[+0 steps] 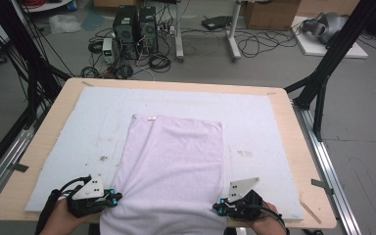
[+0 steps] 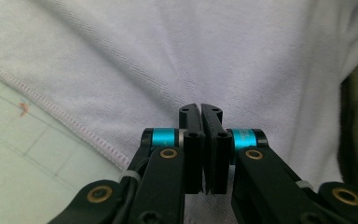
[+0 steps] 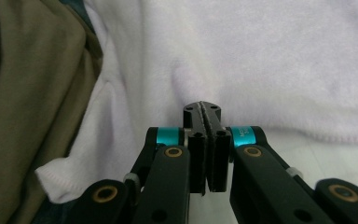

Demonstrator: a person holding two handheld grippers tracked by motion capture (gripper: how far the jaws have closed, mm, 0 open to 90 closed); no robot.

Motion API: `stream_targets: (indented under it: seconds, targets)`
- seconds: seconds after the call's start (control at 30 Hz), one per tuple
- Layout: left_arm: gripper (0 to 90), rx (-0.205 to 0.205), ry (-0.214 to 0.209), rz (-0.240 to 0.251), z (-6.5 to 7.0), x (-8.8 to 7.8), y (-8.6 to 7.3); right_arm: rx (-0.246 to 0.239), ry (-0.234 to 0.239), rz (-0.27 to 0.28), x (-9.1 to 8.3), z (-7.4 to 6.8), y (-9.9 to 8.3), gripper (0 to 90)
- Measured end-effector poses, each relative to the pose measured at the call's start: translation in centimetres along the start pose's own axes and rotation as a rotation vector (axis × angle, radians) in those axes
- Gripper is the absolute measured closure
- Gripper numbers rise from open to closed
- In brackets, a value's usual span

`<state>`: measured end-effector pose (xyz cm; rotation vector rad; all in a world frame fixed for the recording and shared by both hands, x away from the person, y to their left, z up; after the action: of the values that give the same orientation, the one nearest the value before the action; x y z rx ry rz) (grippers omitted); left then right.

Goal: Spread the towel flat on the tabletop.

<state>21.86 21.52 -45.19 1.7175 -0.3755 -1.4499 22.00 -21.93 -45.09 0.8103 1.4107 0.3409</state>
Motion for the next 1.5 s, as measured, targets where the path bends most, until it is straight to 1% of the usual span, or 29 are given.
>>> stream_targets:
  seconds: [0.07,0.1,0.13,0.17,0.23,0.33,0.4,0.43,0.47,0.5,0.53,0.57,0.6,0.63,0.7,0.77,0.83,0.9,0.93,0.97,1.0,1.1,1.13,1.2,1.27,1.33,1.4,1.47,1.5]
  targets:
    - [81.4,-0.007,-0.002,0.013,-0.1,-0.3,0.0,0.030,-0.019,0.037,-0.6,0.2,-0.1,83.0]
    - [73.3,-0.009,0.014,0.011,-0.3,-0.4,0.1,0.041,-0.037,0.061,-0.9,0.6,0.0,78.0]
    - [68.0,-0.020,0.026,0.012,-0.6,-0.4,0.3,0.056,-0.065,0.085,-1.1,1.0,0.2,74.2]
    - [66.0,-0.022,0.027,0.023,-0.9,-0.4,0.5,0.063,-0.093,0.097,-1.2,1.6,0.4,71.2]
    - [63.8,-0.029,0.046,0.027,-1.8,-0.2,1.2,0.086,-0.152,0.098,-1.0,2.9,1.1,63.5]
    - [61.7,-0.054,0.101,0.014,-3.7,0.9,2.1,0.117,-0.199,0.085,-0.1,5.0,1.9,59.5]
    - [63.4,-0.098,0.110,-0.007,-4.9,2.0,2.4,0.128,-0.214,0.058,0.8,6.1,2.1,59.8]
    - [68.4,-0.101,0.108,-0.036,-5.2,2.7,2.4,0.136,-0.221,0.024,1.4,6.6,2.1,62.9]
    - [74.9,-0.099,0.096,-0.014,-5.4,2.9,2.4,0.137,-0.208,0.008,1.8,7.0,2.0,67.0]
    - [84.1,-0.105,0.085,-0.013,-5.5,3.0,2.5,0.145,-0.191,0.016,1.8,7.2,2.1,81.9]
    - [87.5,-0.104,0.083,-0.020,-5.6,3.0,2.5,0.137,-0.169,0.008,1.8,7.3,2.2,87.5]
    - [88.1,-0.099,0.088,-0.024,-5.6,2.9,2.6,0.130,-0.162,-0.004,1.8,7.4,2.4,88.0]
    - [88.4,-0.097,0.109,-0.024,-5.6,2.8,2.6,0.130,-0.165,-0.018,1.8,7.5,2.6,88.3]
    - [88.5,-0.099,0.131,-0.023,-5.7,2.6,2.5,0.126,-0.180,-0.024,1.8,7.6,2.9,88.4]
    - [88.5,-0.113,0.179,-0.008,-6.1,2.0,2.2,0.133,-0.217,0.000,1.4,8.1,3.6,88.4]
    - [88.5,-0.132,0.219,0.012,-6.6,1.4,2.2,0.127,-0.263,-0.009,1.2,8.5,4.4,88.4]
    - [88.3,-0.145,0.233,0.021,-6.9,1.2,2.3,0.134,-0.296,-0.018,1.4,8.9,5.0,88.2]
    - [84.0,-0.150,0.235,0.025,-6.9,1.4,2.6,0.133,-0.299,-0.055,2.3,9.4,5.1,85.1]
    - [76.4,-0.147,0.226,0.030,-6.9,1.4,2.7,0.137,-0.291,-0.072,2.7,9.5,5.0,79.8]
    - [73.4,-0.145,0.216,0.043,-6.7,1.4,2.8,0.133,-0.285,-0.066,2.7,9.5,4.8,76.1]
    - [70.8,-0.133,0.210,0.050,-6.5,1.2,2.9,0.127,-0.299,-0.042,2.3,9.3,4.7,74.2]
    - [65.3,-0.111,0.196,0.063,-5.5,0.5,2.8,0.103,-0.289,0.068,0.3,8.1,4.2,70.7]
    - [63.7,-0.103,0.187,0.066,-5.1,0.3,2.7,0.093,-0.282,0.082,-0.2,7.5,4.0,69.4]
    - [62.6,-0.086,0.162,0.075,-4.2,0.1,2.5,0.069,-0.242,0.101,-0.8,6.2,3.2,66.0]
    - [60.5,-0.071,0.136,0.073,-3.2,0.1,2.1,0.046,-0.197,0.096,-0.7,4.8,2.4,61.8]
    - [58.7,-0.051,0.099,0.061,-2.2,0.3,1.8,0.047,-0.144,0.080,-0.2,3.7,1.8,56.8]
    - [57.1,-0.041,0.057,0.042,-1.4,0.7,1.5,0.032,-0.121,0.062,0.4,2.9,1.4,55.6]
    - [58.0,-0.027,0.005,0.006,-0.8,1.3,1.2,0.025,-0.099,0.034,1.2,2.5,1.3,59.5]
    - [61.8,-0.023,-0.022,-0.021,-0.6,1.6,1.0,0.019,-0.098,0.022,1.6,2.4,1.2,63.4]
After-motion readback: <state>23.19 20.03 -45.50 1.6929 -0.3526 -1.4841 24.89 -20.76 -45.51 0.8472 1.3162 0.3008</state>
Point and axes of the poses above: each handheld gripper's, and its own axes: x roughly forward along the jaws, y roughly out of its top, z roughly to its right, the point moved 2 cm from there along x, roughly forward along the jaws, and after that the axes turned 3 degrees about -y, right-handed, at the moved point
